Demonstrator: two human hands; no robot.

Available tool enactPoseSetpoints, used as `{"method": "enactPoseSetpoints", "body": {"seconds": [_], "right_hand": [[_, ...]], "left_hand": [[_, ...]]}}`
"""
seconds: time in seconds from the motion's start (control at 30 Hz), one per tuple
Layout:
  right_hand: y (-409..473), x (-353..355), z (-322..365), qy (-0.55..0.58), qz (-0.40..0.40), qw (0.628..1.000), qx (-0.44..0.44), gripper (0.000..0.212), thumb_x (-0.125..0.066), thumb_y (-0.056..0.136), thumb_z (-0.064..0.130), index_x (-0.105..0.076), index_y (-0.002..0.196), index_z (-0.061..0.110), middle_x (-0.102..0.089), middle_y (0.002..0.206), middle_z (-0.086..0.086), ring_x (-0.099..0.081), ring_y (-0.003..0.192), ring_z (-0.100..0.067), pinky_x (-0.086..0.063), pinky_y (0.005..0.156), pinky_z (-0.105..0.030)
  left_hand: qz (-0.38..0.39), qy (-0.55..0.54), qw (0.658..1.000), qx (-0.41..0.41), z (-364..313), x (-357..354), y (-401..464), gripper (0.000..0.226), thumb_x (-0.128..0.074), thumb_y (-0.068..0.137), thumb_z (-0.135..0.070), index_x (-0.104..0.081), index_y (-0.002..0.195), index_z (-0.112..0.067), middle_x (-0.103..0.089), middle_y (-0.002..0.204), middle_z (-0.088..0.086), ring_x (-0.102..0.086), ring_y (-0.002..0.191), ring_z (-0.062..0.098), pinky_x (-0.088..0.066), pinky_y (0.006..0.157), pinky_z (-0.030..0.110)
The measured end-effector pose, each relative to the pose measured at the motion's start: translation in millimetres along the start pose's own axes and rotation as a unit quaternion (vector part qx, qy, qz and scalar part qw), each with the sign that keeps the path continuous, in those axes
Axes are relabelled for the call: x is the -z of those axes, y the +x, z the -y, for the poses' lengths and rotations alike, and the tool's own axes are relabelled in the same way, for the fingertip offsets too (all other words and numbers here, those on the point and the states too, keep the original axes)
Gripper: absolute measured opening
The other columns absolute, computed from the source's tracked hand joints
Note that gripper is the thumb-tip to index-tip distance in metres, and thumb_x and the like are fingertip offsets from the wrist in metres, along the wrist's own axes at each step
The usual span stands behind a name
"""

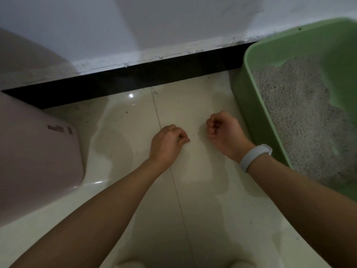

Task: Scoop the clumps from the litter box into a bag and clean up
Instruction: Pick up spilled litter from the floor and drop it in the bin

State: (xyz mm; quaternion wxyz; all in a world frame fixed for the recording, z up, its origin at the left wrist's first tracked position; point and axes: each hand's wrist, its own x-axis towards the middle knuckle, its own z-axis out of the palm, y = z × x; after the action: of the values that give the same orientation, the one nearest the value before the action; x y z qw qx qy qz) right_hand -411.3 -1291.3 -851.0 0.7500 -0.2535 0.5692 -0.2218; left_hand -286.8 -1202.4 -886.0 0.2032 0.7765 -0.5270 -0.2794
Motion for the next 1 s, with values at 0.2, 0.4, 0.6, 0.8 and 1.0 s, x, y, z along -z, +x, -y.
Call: {"method": "enactPoseSetpoints", "body": {"seconds": [0.2,0.4,0.6,0.8,1.0], "right_hand": [[0.8,0.1,8.8,0.122,0.068,0.99,-0.032,0.011,-0.041,0.065,0.016,-0.041,0.055,0.013,-0.041,0.049,-0.002,-0.032,0.04,-0.013,-0.021,0.041,-0.019],[10.6,7.7,-2.1,-0.171,-0.053,0.982,0.061,0.027,-0.053,0.088,0.009,-0.05,0.061,0.012,-0.044,0.055,-0.003,-0.039,0.047,-0.012,-0.033,0.041,-0.017],[12.2,18.8,-15.2,-0.506,-0.078,0.838,0.19,0.011,-0.059,0.085,0.01,-0.064,0.09,0.002,-0.061,0.082,-0.007,-0.054,0.08,-0.02,-0.045,0.077,-0.03],[14.8,15.2,-21.5,-0.55,-0.085,0.809,0.191,0.012,-0.058,0.087,0.012,-0.063,0.092,0.002,-0.063,0.094,-0.012,-0.054,0.085,-0.022,-0.035,0.068,-0.02],[9.0,14.9,-28.7,-0.659,-0.063,0.714,0.227,0.021,-0.043,0.095,0.011,-0.057,0.103,-0.002,-0.053,0.111,-0.019,-0.05,0.101,-0.034,-0.037,0.081,-0.032]], "left_hand": [[0.013,-0.024,1.0,0.007,-0.1,3.1,4.4,0.014,-0.059,0.089,-0.023,-0.065,0.092,-0.01,-0.055,0.083,-0.003,-0.052,0.082,0.013,-0.03,0.066,0.017],[-0.037,-0.43,0.878,0.206,0.2,25.5,9.1,0.016,-0.062,0.084,-0.002,-0.062,0.071,-0.012,-0.058,0.067,0.0,-0.048,0.049,-0.003,-0.04,0.055,0.01],[-0.023,-0.54,0.801,0.257,4.7,39.8,13.2,0.027,-0.039,0.079,0.013,-0.056,0.067,-0.003,-0.055,0.058,0.005,-0.045,0.045,0.009,-0.035,0.043,0.017],[0.002,-0.333,0.916,0.225,2.1,27.7,14.3,0.019,-0.055,0.084,-0.005,-0.063,0.067,-0.009,-0.056,0.057,-0.005,-0.046,0.05,0.003,-0.034,0.045,0.01],[-0.019,-0.116,0.99,0.08,-2.5,14.3,10.9,0.012,-0.065,0.082,-0.01,-0.068,0.092,-0.003,-0.054,0.075,0.001,-0.048,0.072,0.01,-0.03,0.061,0.011]]}}
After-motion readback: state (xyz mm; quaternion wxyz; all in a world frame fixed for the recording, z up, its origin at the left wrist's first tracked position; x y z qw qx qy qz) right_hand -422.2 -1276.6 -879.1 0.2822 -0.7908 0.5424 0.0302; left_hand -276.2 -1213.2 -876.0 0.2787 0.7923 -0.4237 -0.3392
